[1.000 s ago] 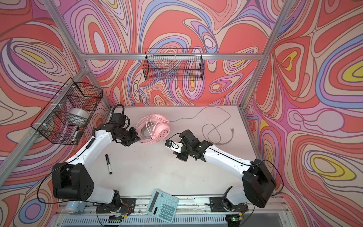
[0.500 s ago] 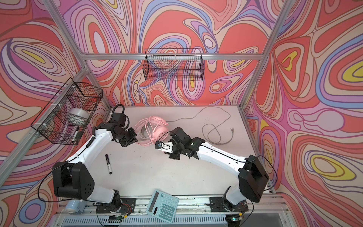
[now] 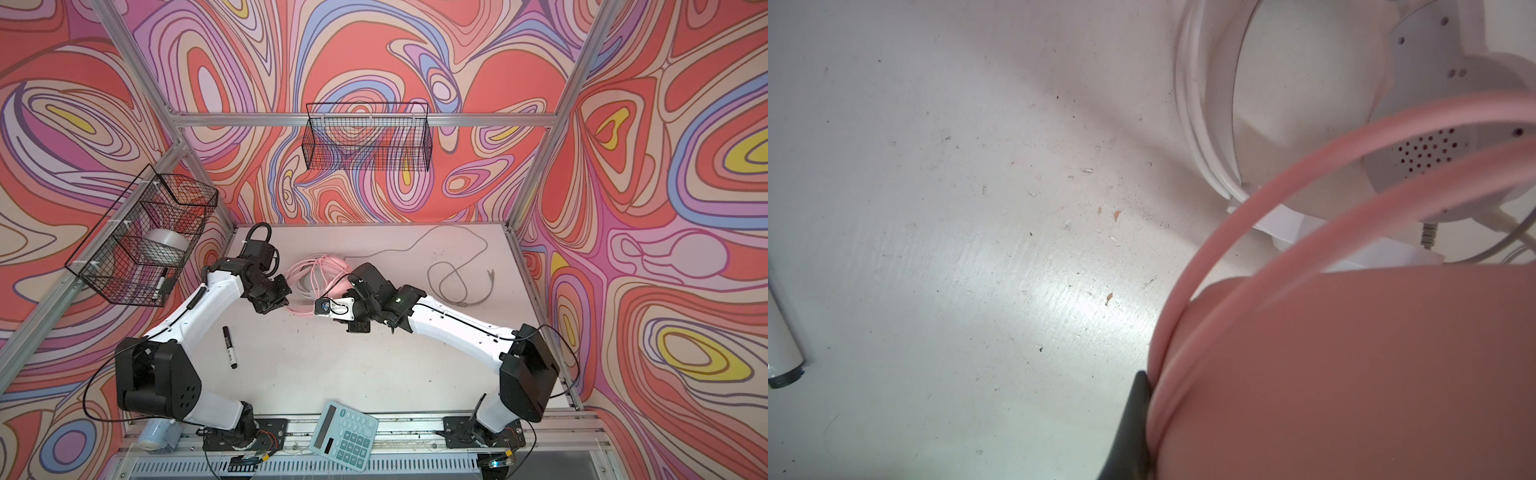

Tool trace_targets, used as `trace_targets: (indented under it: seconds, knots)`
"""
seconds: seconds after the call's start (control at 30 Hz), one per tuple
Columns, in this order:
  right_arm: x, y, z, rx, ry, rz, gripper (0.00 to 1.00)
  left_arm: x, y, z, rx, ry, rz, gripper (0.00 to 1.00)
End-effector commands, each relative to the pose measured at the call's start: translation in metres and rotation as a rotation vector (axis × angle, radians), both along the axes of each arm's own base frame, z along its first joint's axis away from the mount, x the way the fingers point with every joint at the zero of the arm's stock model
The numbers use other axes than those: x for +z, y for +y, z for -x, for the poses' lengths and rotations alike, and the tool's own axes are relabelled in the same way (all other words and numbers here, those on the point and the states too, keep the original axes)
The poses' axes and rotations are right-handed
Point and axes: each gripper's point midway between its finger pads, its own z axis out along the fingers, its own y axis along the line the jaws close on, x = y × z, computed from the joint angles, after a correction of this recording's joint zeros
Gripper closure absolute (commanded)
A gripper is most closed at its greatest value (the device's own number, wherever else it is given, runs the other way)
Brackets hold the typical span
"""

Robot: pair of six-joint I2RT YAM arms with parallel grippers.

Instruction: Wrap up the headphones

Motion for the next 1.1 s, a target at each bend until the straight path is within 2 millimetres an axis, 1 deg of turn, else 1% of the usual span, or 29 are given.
trace_targets:
  seconds: [0.0, 0.3, 0.57, 0.67, 0.8, 1.07]
  knots:
    - [0.013, 0.016, 0.002, 0.051, -0.025, -0.045, 1.00, 0.010, -0.004, -0.011, -0.017, -0.032, -0.008, 1.00]
    - [0.024, 0.031, 0.001, 0.085, -0.052, -0.072, 1.00, 0.008, -0.004, -0.010, -0.054, -0.011, -0.075, 1.00]
    - [0.025, 0.037, 0.001, 0.117, -0.071, -0.048, 1.00, 0.006, -0.008, -0.010, -0.112, 0.015, -0.128, 1.00]
    - [0.027, 0.038, -0.001, 0.130, -0.087, -0.042, 1.00, 0.008, -0.012, -0.009, -0.163, 0.028, -0.156, 1.00]
    - [0.025, 0.041, -0.003, 0.150, -0.107, -0.028, 1.00, 0.010, -0.012, -0.010, -0.196, 0.038, -0.192, 1.00]
    - [0.025, 0.047, -0.009, 0.154, -0.132, -0.033, 1.00, 0.005, -0.027, -0.011, -0.232, 0.043, -0.193, 1.00]
